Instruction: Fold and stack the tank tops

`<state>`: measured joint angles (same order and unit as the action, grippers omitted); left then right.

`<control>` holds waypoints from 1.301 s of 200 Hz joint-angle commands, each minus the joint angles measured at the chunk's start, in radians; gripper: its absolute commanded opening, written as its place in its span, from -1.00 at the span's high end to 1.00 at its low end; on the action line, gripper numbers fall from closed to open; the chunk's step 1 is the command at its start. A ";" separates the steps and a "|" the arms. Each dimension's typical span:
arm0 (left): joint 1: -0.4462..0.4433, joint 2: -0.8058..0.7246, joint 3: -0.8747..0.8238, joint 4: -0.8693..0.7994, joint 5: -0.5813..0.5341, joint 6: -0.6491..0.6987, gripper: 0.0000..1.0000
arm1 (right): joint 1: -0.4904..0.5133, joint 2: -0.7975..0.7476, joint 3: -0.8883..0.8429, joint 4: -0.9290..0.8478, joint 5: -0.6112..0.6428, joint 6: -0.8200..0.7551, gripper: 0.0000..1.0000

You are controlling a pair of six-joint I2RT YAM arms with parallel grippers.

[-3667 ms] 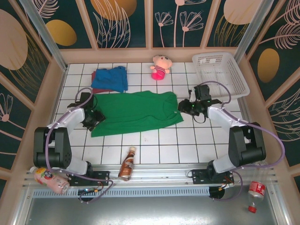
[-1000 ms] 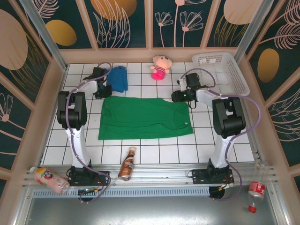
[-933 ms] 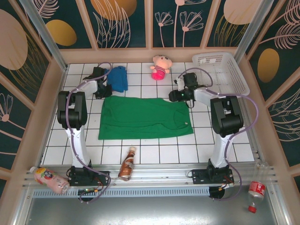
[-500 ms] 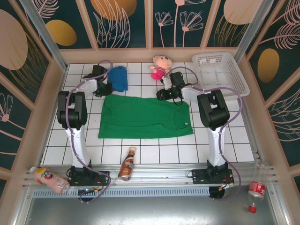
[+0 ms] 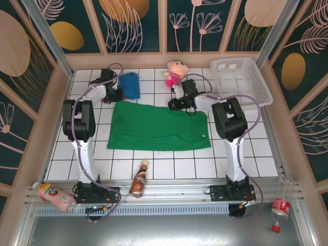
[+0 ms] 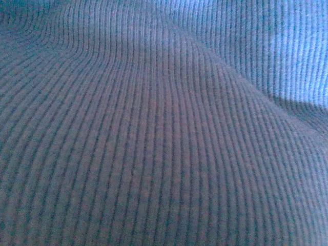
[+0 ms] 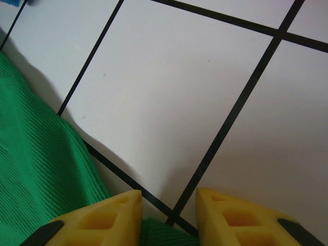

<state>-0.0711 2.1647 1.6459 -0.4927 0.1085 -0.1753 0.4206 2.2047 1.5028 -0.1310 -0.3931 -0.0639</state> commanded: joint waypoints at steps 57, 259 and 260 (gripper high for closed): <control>-0.003 -0.009 0.029 -0.015 0.021 0.036 0.97 | 0.022 -0.045 -0.002 -0.070 0.099 -0.060 0.85; -0.003 -0.332 -0.328 0.114 0.052 0.135 1.00 | 0.056 -0.463 -0.522 0.305 -0.010 -0.106 1.00; -0.003 -0.333 -0.330 0.112 0.051 0.136 1.00 | 0.057 -0.464 -0.524 0.304 -0.008 -0.107 1.00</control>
<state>-0.0711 1.8736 1.3693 -0.3855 0.1692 -0.0811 0.4580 1.7935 1.0191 0.1345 -0.3779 -0.1490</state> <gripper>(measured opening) 0.063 0.051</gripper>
